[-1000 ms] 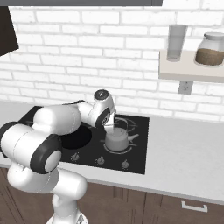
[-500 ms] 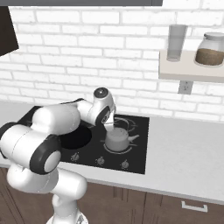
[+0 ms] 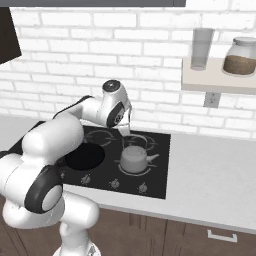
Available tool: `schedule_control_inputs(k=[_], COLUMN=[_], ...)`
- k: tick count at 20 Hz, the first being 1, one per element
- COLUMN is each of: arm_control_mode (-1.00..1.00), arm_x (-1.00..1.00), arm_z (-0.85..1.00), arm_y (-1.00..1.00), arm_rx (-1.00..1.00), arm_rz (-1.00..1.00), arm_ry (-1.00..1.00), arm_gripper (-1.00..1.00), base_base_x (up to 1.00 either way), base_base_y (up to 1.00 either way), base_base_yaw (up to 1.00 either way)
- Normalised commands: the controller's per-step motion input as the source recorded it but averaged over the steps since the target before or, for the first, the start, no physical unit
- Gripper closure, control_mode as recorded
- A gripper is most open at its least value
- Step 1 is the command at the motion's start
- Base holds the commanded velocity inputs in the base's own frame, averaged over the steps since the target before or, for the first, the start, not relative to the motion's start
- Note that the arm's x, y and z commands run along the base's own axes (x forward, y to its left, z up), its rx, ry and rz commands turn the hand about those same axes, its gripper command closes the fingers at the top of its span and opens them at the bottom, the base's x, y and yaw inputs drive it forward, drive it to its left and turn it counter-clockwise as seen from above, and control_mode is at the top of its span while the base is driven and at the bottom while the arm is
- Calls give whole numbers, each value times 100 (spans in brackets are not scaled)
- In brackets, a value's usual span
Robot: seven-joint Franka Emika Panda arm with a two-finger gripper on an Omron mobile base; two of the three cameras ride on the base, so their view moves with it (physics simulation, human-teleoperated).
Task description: Pick the kettle from the counter and place it on a stove burner. Then turn the burner on.
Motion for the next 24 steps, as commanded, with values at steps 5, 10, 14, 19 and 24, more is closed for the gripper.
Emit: schedule_control_inputs(k=[5, 10, 14, 19, 24], arm_control_mode=[-100, -100, -100, -100, -100], arm_x=[-99, -92, -51, -9, 0], arm_z=[10, -31, -55, -74, -55], arm_y=[-79, -74, -16, -2, 13], arm_rx=[0, 0, 0, 0, -3], arm_rz=[14, 33, 49, 51, 41], arm_ry=[7, 15, 22, 28, 25], arm_gripper=[-100, -100, -100, -100, -100], base_base_x=[0, 0, 0, 0, 0], base_base_y=[0, 0, 0, 0, 0], base_base_yaw=[0, 0, 0, 0, 0])
